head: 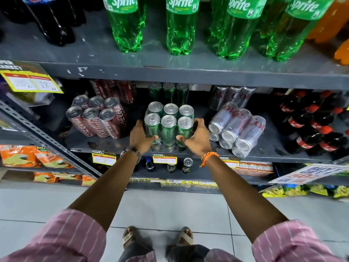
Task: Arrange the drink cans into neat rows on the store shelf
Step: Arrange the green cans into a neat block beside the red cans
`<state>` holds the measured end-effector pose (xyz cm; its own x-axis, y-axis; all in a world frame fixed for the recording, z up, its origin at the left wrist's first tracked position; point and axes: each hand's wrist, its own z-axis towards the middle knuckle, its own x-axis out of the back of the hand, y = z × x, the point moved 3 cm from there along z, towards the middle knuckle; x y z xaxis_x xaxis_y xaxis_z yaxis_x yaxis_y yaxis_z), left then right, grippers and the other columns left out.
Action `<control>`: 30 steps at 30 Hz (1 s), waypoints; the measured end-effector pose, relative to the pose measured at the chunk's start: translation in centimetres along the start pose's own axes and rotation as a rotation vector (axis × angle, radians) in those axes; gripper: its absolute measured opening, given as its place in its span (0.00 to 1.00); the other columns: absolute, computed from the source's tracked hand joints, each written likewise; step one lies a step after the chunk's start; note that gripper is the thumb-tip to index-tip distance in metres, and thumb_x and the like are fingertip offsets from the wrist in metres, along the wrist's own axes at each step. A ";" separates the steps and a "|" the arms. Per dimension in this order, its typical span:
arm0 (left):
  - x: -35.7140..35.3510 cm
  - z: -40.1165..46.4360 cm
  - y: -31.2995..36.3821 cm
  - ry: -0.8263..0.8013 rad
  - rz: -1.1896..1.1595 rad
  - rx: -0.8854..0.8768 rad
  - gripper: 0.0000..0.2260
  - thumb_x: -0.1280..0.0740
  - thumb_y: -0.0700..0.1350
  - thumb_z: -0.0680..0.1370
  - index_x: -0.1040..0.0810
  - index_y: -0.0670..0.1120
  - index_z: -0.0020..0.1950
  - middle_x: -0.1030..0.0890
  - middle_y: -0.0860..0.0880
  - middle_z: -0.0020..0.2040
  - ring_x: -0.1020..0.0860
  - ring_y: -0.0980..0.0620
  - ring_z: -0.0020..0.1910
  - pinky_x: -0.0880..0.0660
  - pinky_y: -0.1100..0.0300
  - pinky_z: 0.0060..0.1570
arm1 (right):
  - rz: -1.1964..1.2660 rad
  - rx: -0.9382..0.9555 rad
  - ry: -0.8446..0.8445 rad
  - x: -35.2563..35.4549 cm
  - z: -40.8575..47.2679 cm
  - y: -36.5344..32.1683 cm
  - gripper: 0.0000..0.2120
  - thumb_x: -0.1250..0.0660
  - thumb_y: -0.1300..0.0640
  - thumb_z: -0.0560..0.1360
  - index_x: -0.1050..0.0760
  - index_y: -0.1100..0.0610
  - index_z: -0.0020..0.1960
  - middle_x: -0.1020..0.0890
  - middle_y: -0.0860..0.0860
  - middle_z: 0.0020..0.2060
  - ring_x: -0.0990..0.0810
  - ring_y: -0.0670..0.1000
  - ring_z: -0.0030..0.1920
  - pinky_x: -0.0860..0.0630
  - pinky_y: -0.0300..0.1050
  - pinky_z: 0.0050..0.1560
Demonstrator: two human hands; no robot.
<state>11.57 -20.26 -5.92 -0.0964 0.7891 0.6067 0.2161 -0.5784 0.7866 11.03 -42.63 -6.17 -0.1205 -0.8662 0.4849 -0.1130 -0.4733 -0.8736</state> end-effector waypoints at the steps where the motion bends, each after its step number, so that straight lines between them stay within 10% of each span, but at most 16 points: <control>1: -0.1 -0.4 0.3 0.033 -0.079 0.067 0.30 0.22 0.40 0.67 0.31 0.41 0.65 0.22 0.43 0.63 0.23 0.44 0.62 0.26 0.55 0.58 | 0.046 -0.041 -0.013 0.5 0.5 -0.3 0.36 0.18 0.50 0.63 0.32 0.58 0.63 0.20 0.51 0.55 0.21 0.50 0.54 0.25 0.42 0.54; 9: -3.8 -3.1 3.7 0.039 -0.925 0.481 0.45 0.27 0.55 0.59 0.39 0.53 0.74 0.36 0.49 0.75 0.33 0.47 0.72 0.35 0.41 0.72 | 0.341 -0.150 -0.075 1.6 5.9 -2.8 0.16 0.35 0.51 0.80 0.24 0.59 0.64 0.20 0.54 0.61 0.25 0.47 0.59 0.32 0.40 0.62; 17: -9.1 4.4 -2.7 -0.054 -1.030 0.542 0.56 0.25 0.72 0.49 0.45 0.68 0.73 0.39 0.54 0.80 0.37 0.51 0.78 0.33 0.41 0.71 | 0.182 -0.103 -0.139 -0.1 6.1 -1.5 0.12 0.39 0.56 0.78 0.23 0.54 0.60 0.18 0.55 0.55 0.21 0.54 0.55 0.25 0.53 0.61; 22: -3.6 0.3 5.5 -0.007 -0.885 0.507 0.44 0.36 0.58 0.76 0.64 0.51 0.80 0.60 0.51 0.82 0.53 0.51 0.82 0.49 0.44 0.79 | 0.110 -0.080 -0.101 0.0 3.6 -1.2 0.12 0.37 0.53 0.77 0.25 0.53 0.59 0.16 0.56 0.54 0.19 0.58 0.58 0.23 0.58 0.63; 27: -4.3 5.3 3.8 -0.059 -0.780 0.506 0.49 0.33 0.68 0.64 0.48 0.55 0.80 0.42 0.48 0.81 0.37 0.46 0.77 0.39 0.39 0.74 | 0.123 -0.043 -0.058 -0.2 0.8 -1.1 0.10 0.35 0.55 0.80 0.27 0.57 0.60 0.17 0.56 0.55 0.20 0.54 0.55 0.24 0.54 0.61; 30: -1.8 3.8 6.8 -0.134 -0.706 0.417 0.27 0.35 0.60 0.75 0.28 0.46 0.69 0.23 0.50 0.65 0.24 0.49 0.60 0.29 0.51 0.65 | 0.151 -0.063 -0.106 -0.7 0.3 -0.8 0.05 0.32 0.55 0.77 0.27 0.51 0.52 0.17 0.50 0.48 0.20 0.50 0.50 0.22 0.55 0.59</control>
<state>16.93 -24.84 -2.11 -0.2336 0.9709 -0.0528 0.4930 0.1651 0.8542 11.50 -41.69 -5.87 -0.0369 -0.9402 0.3387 -0.1633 -0.3287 -0.9302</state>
